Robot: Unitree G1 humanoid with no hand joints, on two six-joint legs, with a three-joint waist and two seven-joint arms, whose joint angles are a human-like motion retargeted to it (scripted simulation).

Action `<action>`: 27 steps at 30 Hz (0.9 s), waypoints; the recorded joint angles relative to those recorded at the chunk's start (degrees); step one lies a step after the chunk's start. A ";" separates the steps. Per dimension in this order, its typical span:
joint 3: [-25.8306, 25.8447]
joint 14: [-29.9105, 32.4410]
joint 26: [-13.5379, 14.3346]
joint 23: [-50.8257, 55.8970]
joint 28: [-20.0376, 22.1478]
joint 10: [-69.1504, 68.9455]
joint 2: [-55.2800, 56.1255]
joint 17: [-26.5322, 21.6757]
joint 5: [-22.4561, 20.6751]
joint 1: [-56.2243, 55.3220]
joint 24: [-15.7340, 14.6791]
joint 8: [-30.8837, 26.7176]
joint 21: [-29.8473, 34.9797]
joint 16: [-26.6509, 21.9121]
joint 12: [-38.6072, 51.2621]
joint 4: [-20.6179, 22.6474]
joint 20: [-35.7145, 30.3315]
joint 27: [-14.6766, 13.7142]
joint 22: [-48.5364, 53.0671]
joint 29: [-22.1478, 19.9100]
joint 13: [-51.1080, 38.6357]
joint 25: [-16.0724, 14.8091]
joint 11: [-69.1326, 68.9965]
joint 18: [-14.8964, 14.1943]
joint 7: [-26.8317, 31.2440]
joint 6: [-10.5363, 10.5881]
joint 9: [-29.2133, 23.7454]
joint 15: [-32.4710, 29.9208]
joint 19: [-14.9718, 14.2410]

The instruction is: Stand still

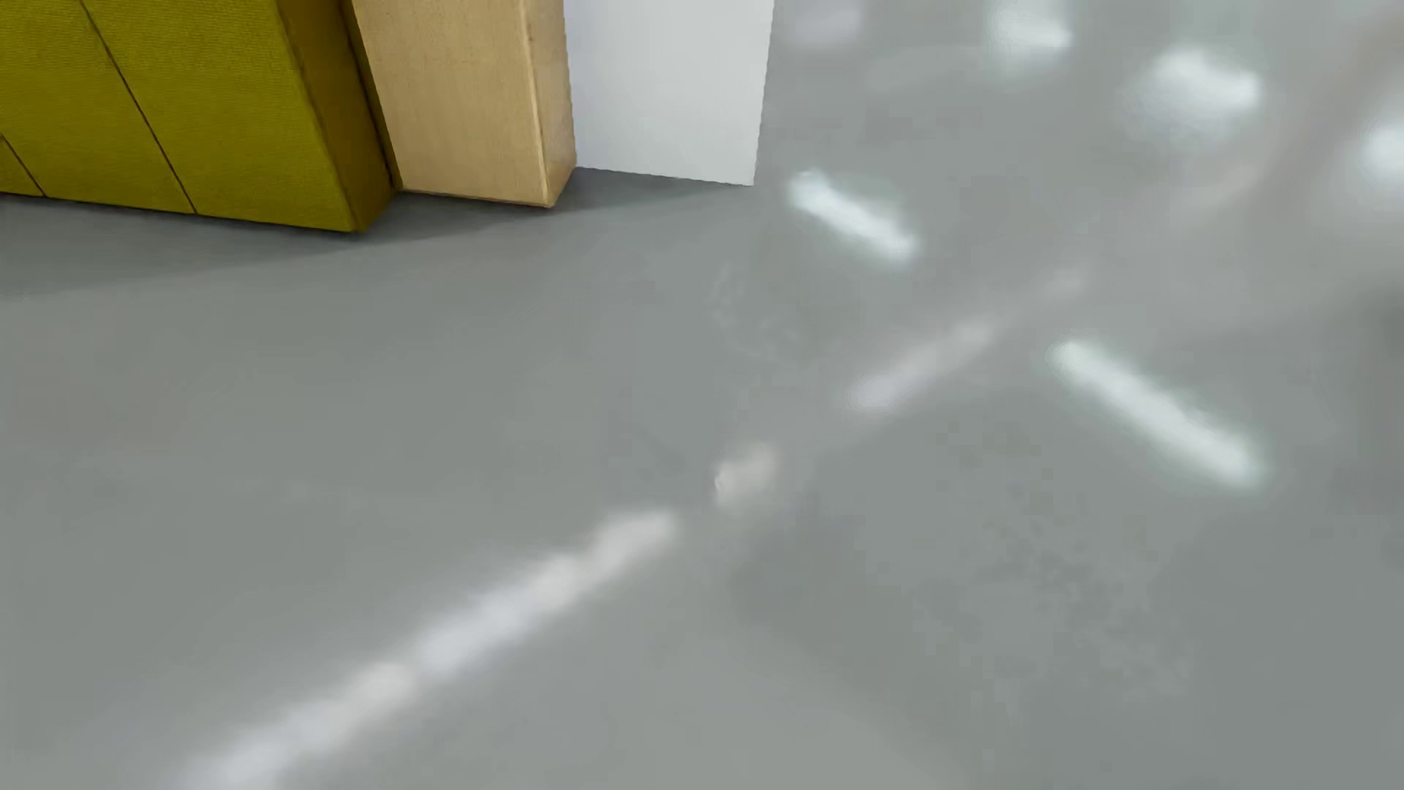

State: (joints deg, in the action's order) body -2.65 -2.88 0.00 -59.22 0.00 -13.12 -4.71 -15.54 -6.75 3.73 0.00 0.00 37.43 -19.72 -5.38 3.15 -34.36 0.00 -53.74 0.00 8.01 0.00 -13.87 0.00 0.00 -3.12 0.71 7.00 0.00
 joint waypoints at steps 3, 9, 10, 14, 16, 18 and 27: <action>0.22 -0.13 0.00 -0.19 0.00 -0.26 -0.06 0.07 0.08 -0.36 0.00 0.00 -0.54 -0.06 0.23 0.02 -0.31 0.00 -0.67 0.00 0.23 0.00 0.23 0.00 0.00 -0.20 0.22 -0.16 0.00; -0.08 -0.50 0.00 -0.07 0.00 -0.24 -0.79 -0.07 -0.13 0.29 0.00 0.00 -0.23 0.14 -0.45 -0.06 0.29 0.00 -0.47 0.00 0.14 0.00 0.34 0.00 0.00 -0.44 -0.24 -0.06 0.00; 0.07 -0.35 0.00 -0.35 0.00 -0.56 -0.07 0.15 -0.10 -0.56 0.00 0.00 -0.51 0.20 -0.39 -0.12 0.19 0.00 -0.54 0.00 -0.04 0.00 0.13 0.00 0.00 -0.54 0.22 -0.09 0.00; -0.10 -0.42 0.00 0.17 0.00 -0.41 0.11 0.42 -0.02 -0.65 0.00 0.00 0.57 0.36 0.20 0.03 -0.59 0.00 -0.84 0.00 -0.43 0.00 0.19 0.00 0.00 -0.66 0.11 -0.05 0.00; -0.08 -0.49 0.00 0.03 0.00 -0.26 0.22 0.55 -0.12 -0.53 0.00 0.00 0.02 0.42 0.06 -0.04 -0.17 0.00 -0.29 0.00 -0.50 0.00 -0.14 0.00 0.00 -0.48 -0.08 0.03 0.00; 0.01 -0.40 0.00 0.13 0.00 0.02 0.19 0.25 -0.06 -0.42 0.00 0.00 0.54 0.15 0.32 -0.06 -0.94 0.00 -0.31 0.00 -0.47 0.00 0.17 0.00 0.00 -0.51 -0.01 0.00 0.00; 0.15 -0.58 0.00 -0.32 0.00 -0.20 0.02 0.30 -0.11 -0.84 0.00 0.00 1.01 0.18 0.45 0.00 -0.33 0.00 0.00 0.00 -0.86 0.00 0.97 0.00 0.00 -0.17 0.40 -0.44 0.00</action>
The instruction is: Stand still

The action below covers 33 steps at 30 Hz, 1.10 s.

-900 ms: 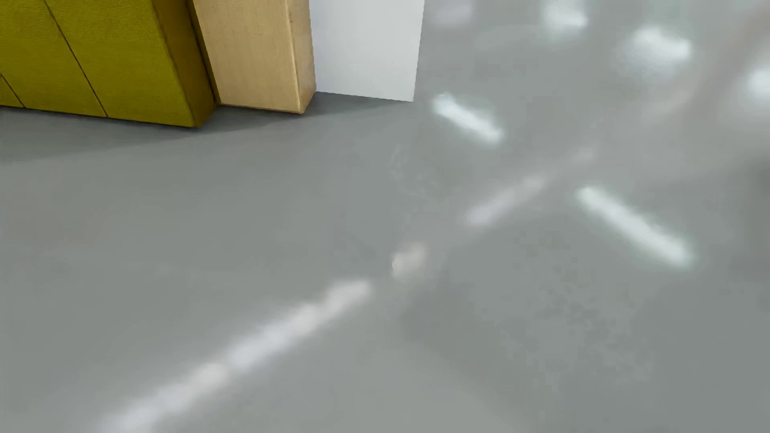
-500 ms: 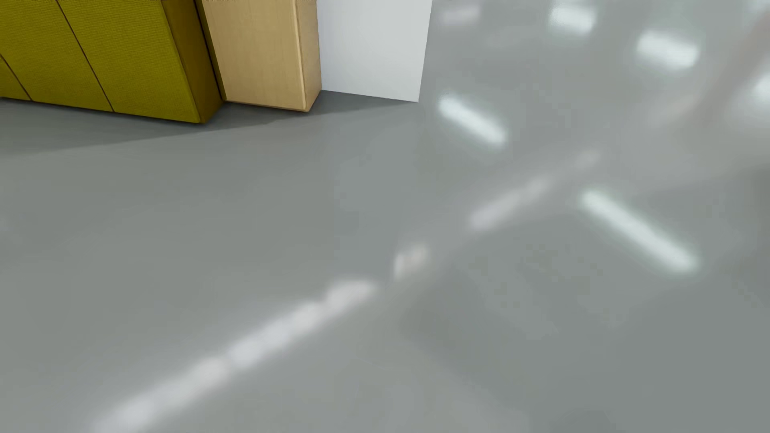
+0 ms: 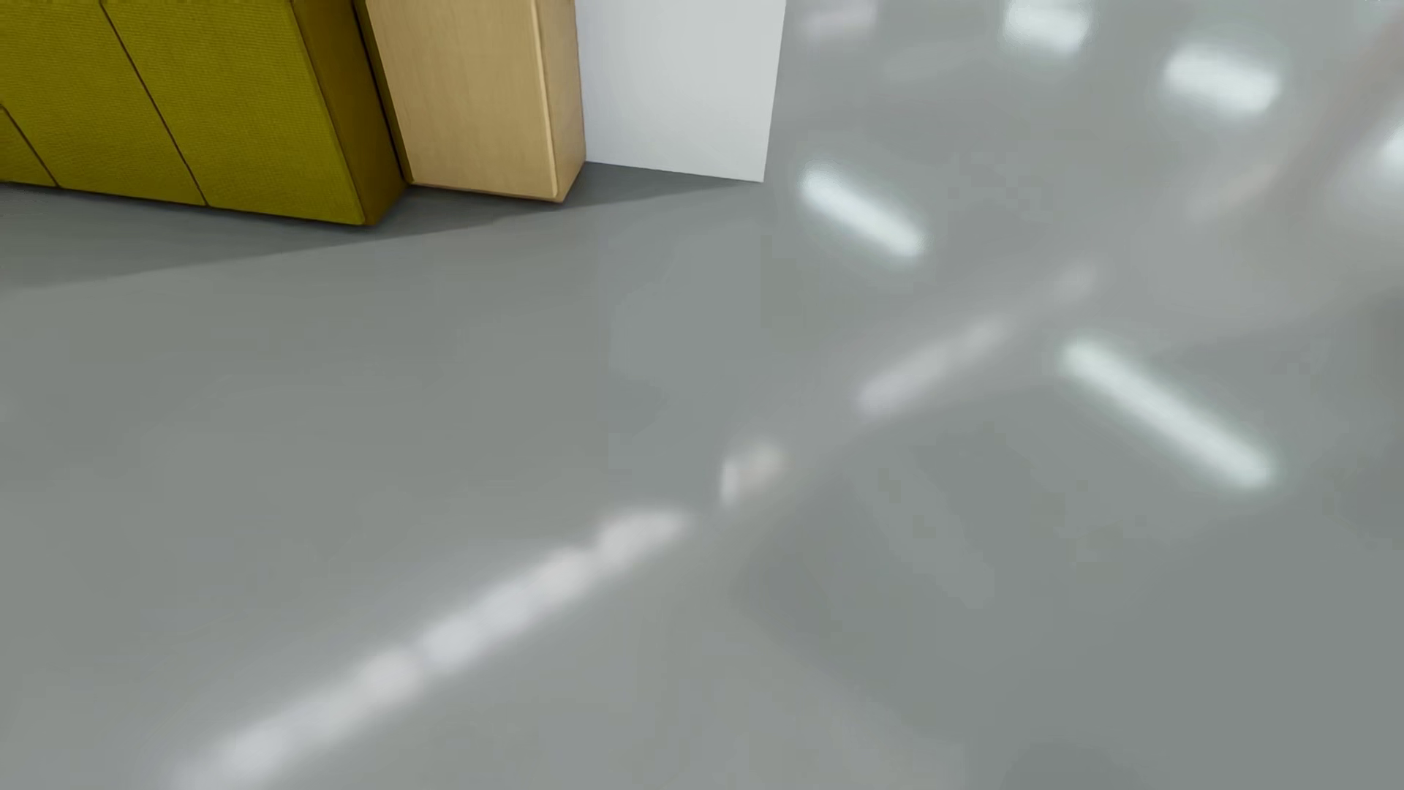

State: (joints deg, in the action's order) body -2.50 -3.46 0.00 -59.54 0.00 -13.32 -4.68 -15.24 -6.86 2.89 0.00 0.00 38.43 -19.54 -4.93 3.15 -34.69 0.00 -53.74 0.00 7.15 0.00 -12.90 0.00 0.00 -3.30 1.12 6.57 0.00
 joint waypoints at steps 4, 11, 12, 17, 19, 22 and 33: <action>0.05 -0.07 0.00 0.34 0.00 0.00 0.12 -0.30 0.10 -0.13 0.00 0.00 0.24 0.11 0.41 0.18 -0.45 0.00 -0.24 0.00 -0.05 0.00 -0.01 0.00 0.00 -0.03 0.23 0.02 0.00; -0.26 -0.10 0.00 0.55 0.00 0.03 0.00 -0.19 0.04 -0.04 0.00 0.00 0.02 0.19 0.18 0.16 -0.71 0.00 -0.44 0.00 0.10 0.00 0.12 0.00 0.00 0.06 -0.05 -0.10 0.00; -0.25 -0.18 0.00 0.75 0.00 0.06 -0.06 -0.26 0.01 0.02 0.00 0.00 -0.08 0.12 0.04 0.11 -0.79 0.00 -0.33 0.00 0.15 0.00 0.14 0.00 0.00 0.17 -0.25 -0.11 0.00; -0.36 -0.41 0.00 0.18 0.00 0.15 -0.02 -0.38 0.28 0.07 0.00 0.00 0.54 -0.12 0.54 0.48 -1.06 0.00 -0.31 0.00 -0.28 0.00 0.07 0.00 0.00 0.15 -1.01 -0.34 0.00; -0.34 -0.35 0.00 0.06 0.00 0.08 -0.05 -0.21 0.39 0.01 0.00 0.00 0.49 -0.02 0.75 0.57 -0.64 0.00 -0.58 0.00 -0.41 0.00 0.20 0.00 0.00 0.10 -1.08 -0.43 0.00; -0.61 -0.47 0.00 0.61 0.00 0.24 0.01 -0.29 0.35 0.13 0.00 0.00 0.64 0.32 1.23 0.54 -0.53 0.00 -0.59 0.00 -0.52 0.00 0.12 0.00 0.00 0.34 -1.04 -0.46 0.00; -0.51 -0.43 0.00 1.23 0.00 0.27 0.13 -0.23 0.47 0.15 0.00 0.00 1.00 0.68 1.14 0.59 -0.67 0.00 -0.29 0.00 -0.70 0.00 0.04 0.00 0.00 0.63 -1.37 -0.58 0.00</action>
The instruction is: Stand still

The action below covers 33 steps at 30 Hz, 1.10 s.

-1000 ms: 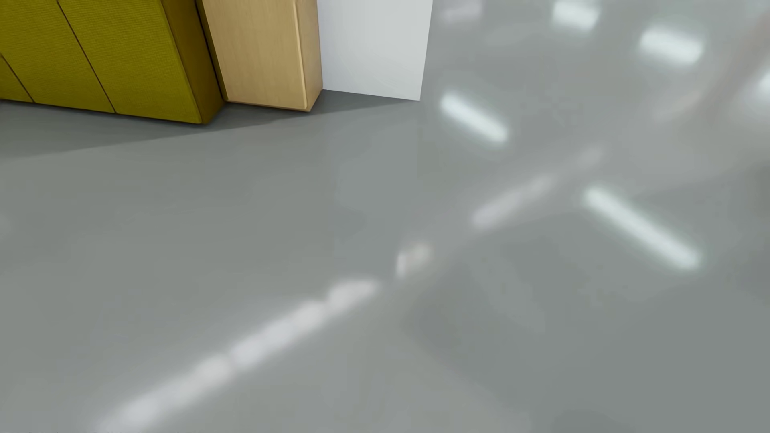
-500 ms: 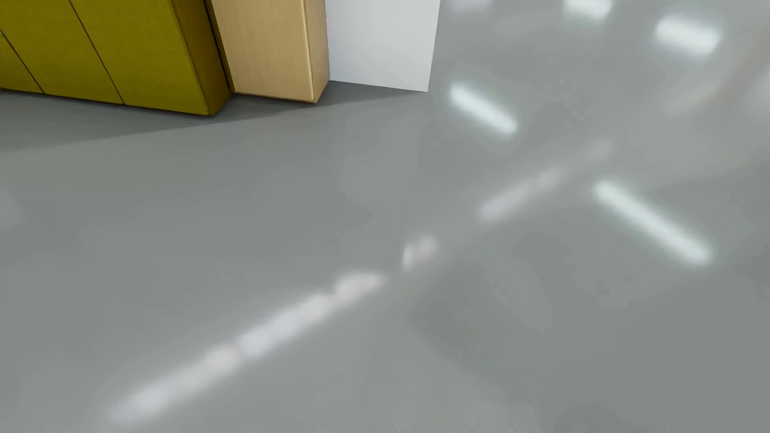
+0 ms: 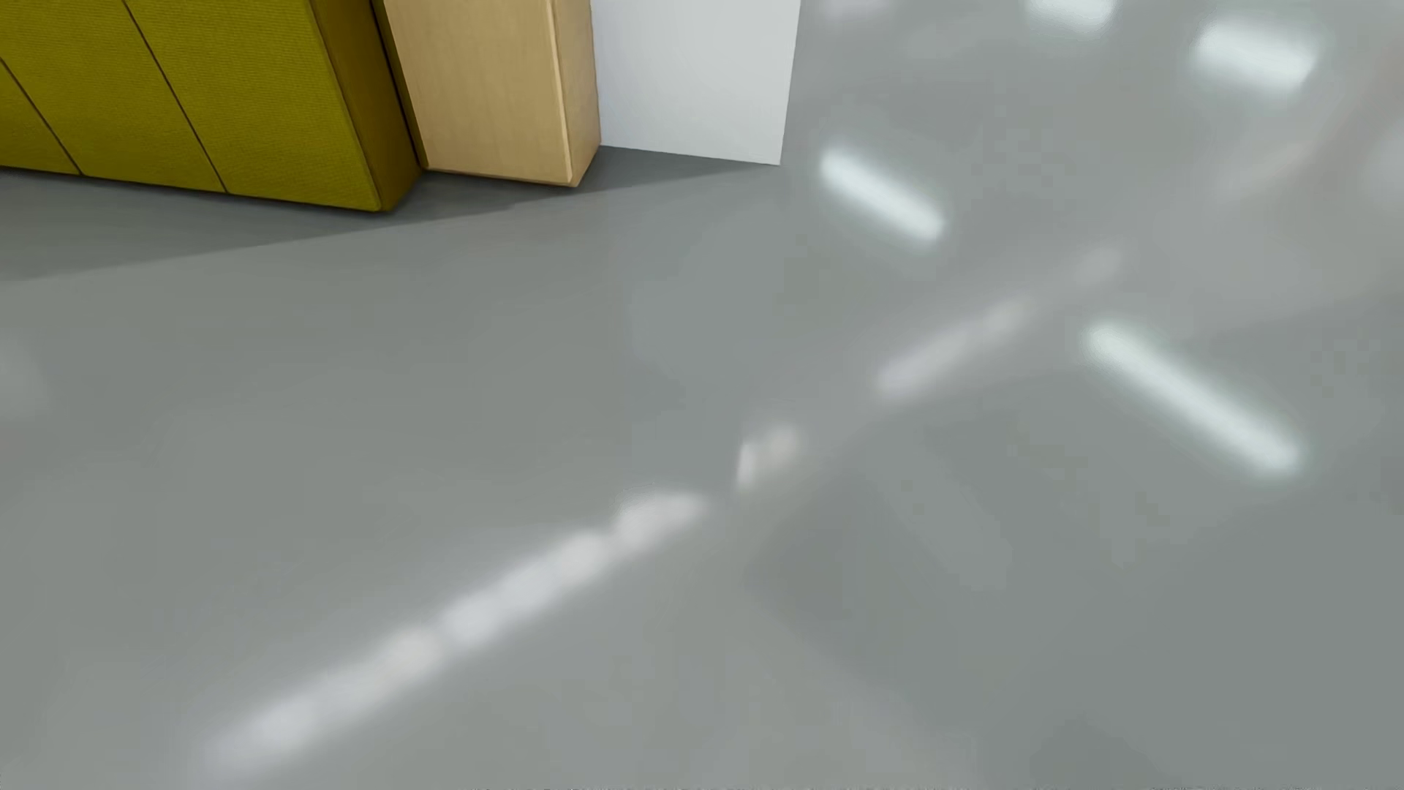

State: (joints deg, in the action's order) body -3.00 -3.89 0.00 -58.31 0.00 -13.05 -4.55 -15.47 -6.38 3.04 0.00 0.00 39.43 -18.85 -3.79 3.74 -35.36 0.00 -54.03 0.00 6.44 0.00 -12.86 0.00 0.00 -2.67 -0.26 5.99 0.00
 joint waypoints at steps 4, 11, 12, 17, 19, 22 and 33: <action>0.06 0.10 0.00 -0.20 0.00 -0.02 0.16 0.00 0.04 -0.05 0.00 0.00 0.03 -0.12 -0.20 0.08 -0.01 0.00 -0.02 0.00 -0.04 0.00 -0.25 0.00 0.00 0.02 -0.06 0.09 0.00; 0.08 0.07 0.00 -0.26 0.00 -0.13 0.20 0.05 -0.05 -0.18 0.00 0.00 -0.01 -0.08 -0.22 -0.02 0.12 0.00 0.05 0.00 -0.03 0.00 -0.33 0.00 0.00 -0.03 0.02 0.10 0.00; 0.02 0.08 0.00 -0.21 0.00 -0.12 0.11 0.08 -0.07 -0.09 0.00 0.00 -0.01 -0.14 -0.17 -0.04 -0.20 0.00 0.11 0.00 0.02 0.00 -0.28 0.00 0.00 -0.08 0.00 0.10 0.00; 0.11 0.12 0.00 -0.03 0.00 -0.23 0.22 0.04 0.03 -0.24 0.00 0.00 0.17 -0.03 -0.21 0.05 -0.02 0.00 0.12 0.00 -0.03 0.00 -0.41 0.00 0.00 -0.23 0.08 0.17 0.00; 0.03 0.22 0.00 -0.11 0.00 -0.23 0.28 0.10 0.01 -0.29 0.00 0.00 0.06 -0.10 -0.18 0.02 0.20 0.00 0.04 0.00 0.00 0.00 -0.43 0.00 0.00 -0.29 0.10 0.14 0.00; 0.09 0.15 0.00 -0.09 0.00 -0.23 0.21 0.06 0.06 -0.28 0.00 0.00 -0.01 -0.14 -0.15 0.03 -0.02 0.00 0.02 0.00 0.05 0.00 -0.31 0.00 0.00 -0.30 0.11 0.07 0.00; 0.01 0.30 0.00 -0.43 0.00 -0.01 -0.26 0.18 -0.23 0.41 0.00 0.00 -0.44 0.00 -0.56 -0.33 0.59 0.00 0.40 0.00 0.21 0.00 -0.44 0.00 0.00 0.21 1.10 0.31 0.00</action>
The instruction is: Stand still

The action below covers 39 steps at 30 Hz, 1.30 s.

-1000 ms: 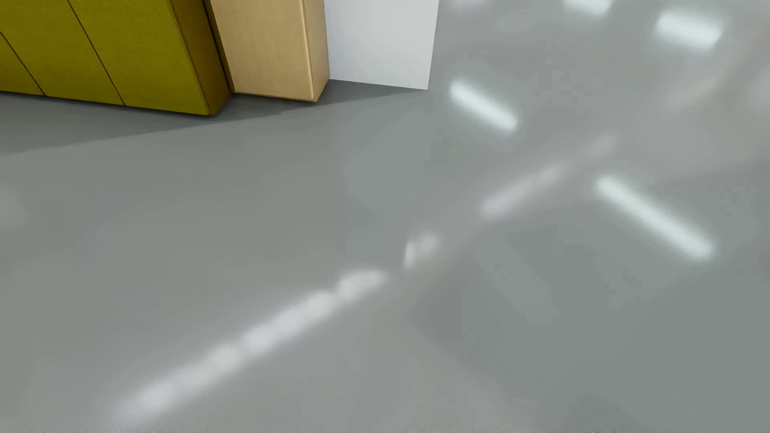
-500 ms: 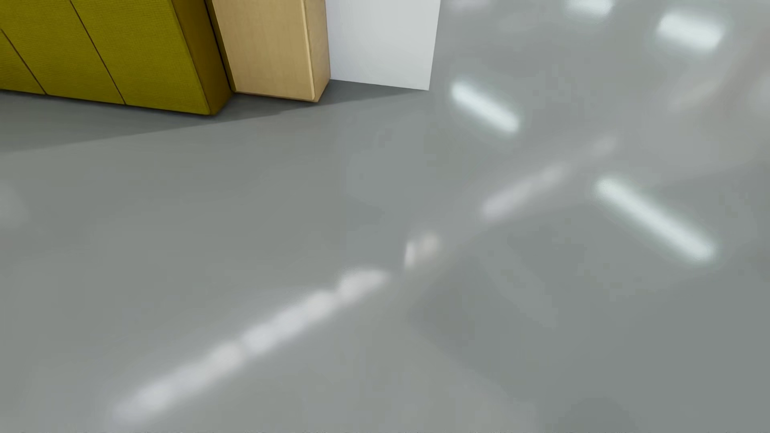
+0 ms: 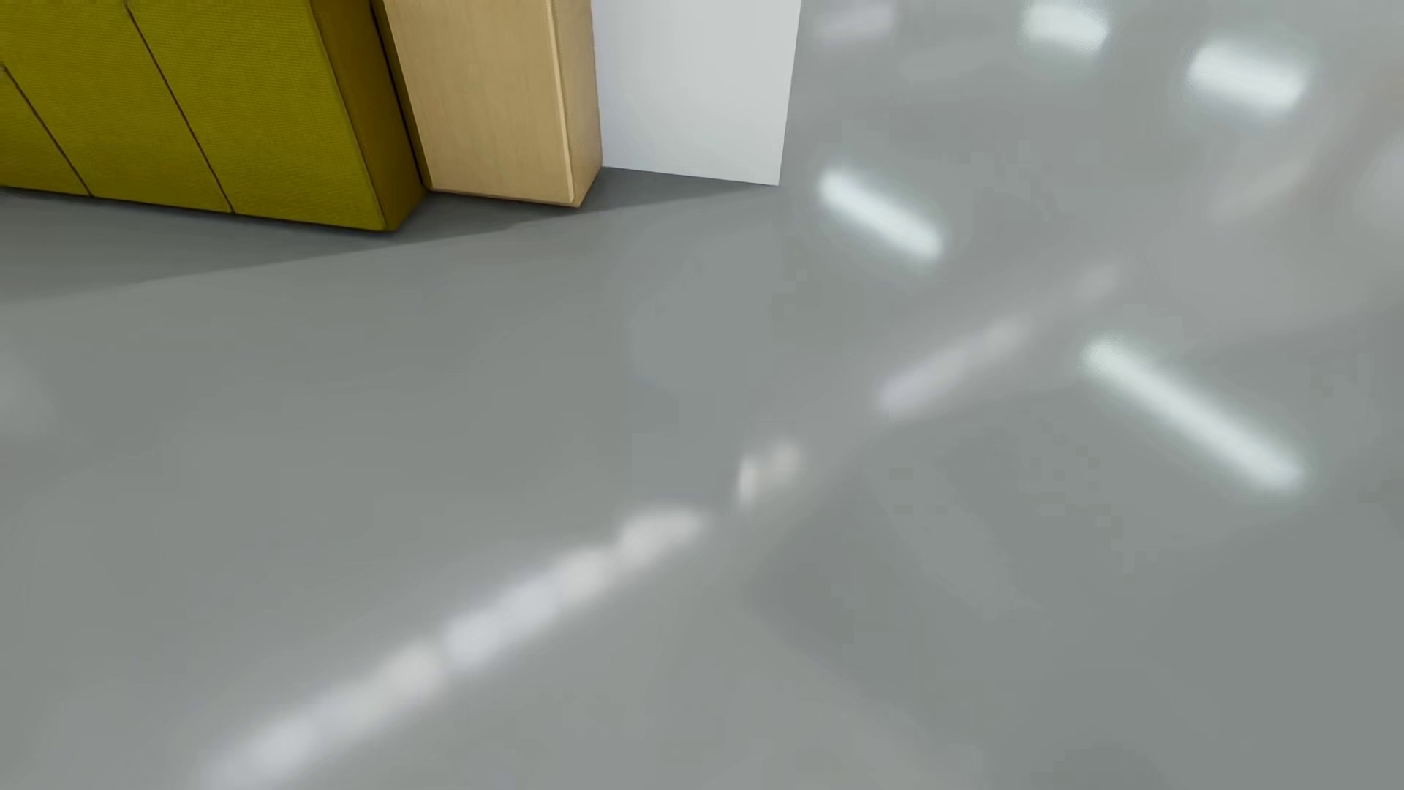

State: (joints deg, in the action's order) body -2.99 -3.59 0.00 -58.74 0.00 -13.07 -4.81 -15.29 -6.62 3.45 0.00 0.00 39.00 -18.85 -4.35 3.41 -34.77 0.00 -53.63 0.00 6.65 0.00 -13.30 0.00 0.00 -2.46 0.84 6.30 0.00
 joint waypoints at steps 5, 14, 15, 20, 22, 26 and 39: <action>0.46 0.21 0.00 -0.35 0.00 -0.11 0.40 -0.06 -0.08 -0.34 0.00 0.00 -0.73 0.23 -0.11 0.05 -0.70 0.00 -0.37 0.00 -0.10 0.00 -0.22 0.00 0.00 0.39 0.16 0.09 0.00; 0.67 0.45 0.00 -0.44 0.00 -0.12 0.38 -0.35 -0.16 -0.68 0.00 0.00 -0.70 0.00 -0.26 -0.14 -1.25 0.00 -0.42 0.00 0.68 0.00 0.38 0.00 0.00 0.59 0.50 -0.22 0.00; 0.58 0.46 0.00 -0.48 0.00 -0.08 0.48 -0.34 -0.16 -0.68 0.00 0.00 -0.61 -0.02 -0.17 -0.18 -1.73 0.00 -0.44 0.00 0.63 0.00 0.17 0.00 0.00 0.65 0.38 -0.09 0.00; 0.57 0.47 0.00 -0.45 0.00 -0.14 0.82 -0.49 0.03 -1.13 0.00 0.00 -0.42 -0.26 0.00 -0.10 -2.05 0.00 -0.38 0.00 0.50 0.00 0.28 0.00 0.00 0.54 0.25 -0.11 0.00; 0.58 0.46 0.00 -0.59 0.00 -0.13 0.87 -0.49 0.11 -1.12 0.00 0.00 -0.69 -0.33 -0.19 -0.03 -1.33 0.00 -0.26 0.00 0.65 0.00 0.16 0.00 0.00 0.52 0.36 -0.02 0.00; 0.56 0.82 0.00 0.55 0.00 -0.67 0.88 -0.54 0.04 -1.31 0.00 0.00 -4.17 -0.38 -0.86 -0.40 2.25 0.00 0.59 0.00 1.58 0.00 -0.61 0.00 0.00 0.57 0.15 0.65 0.00; 0.68 2.74 0.00 2.54 0.00 -1.01 3.00 -1.27 -1.01 -3.53 0.00 0.00 -7.03 -1.33 -5.01 -1.89 6.51 0.00 2.49 0.00 5.72 0.00 -1.38 0.00 0.00 1.06 0.41 0.58 0.00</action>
State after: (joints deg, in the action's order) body -2.32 -0.84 0.00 -56.20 0.00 -14.07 -1.81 -16.56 -7.63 -0.08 0.00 0.00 31.96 -20.19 -9.36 1.52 -28.26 0.00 -51.13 0.00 12.38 0.00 -14.68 0.00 0.00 -1.40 1.25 6.87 0.00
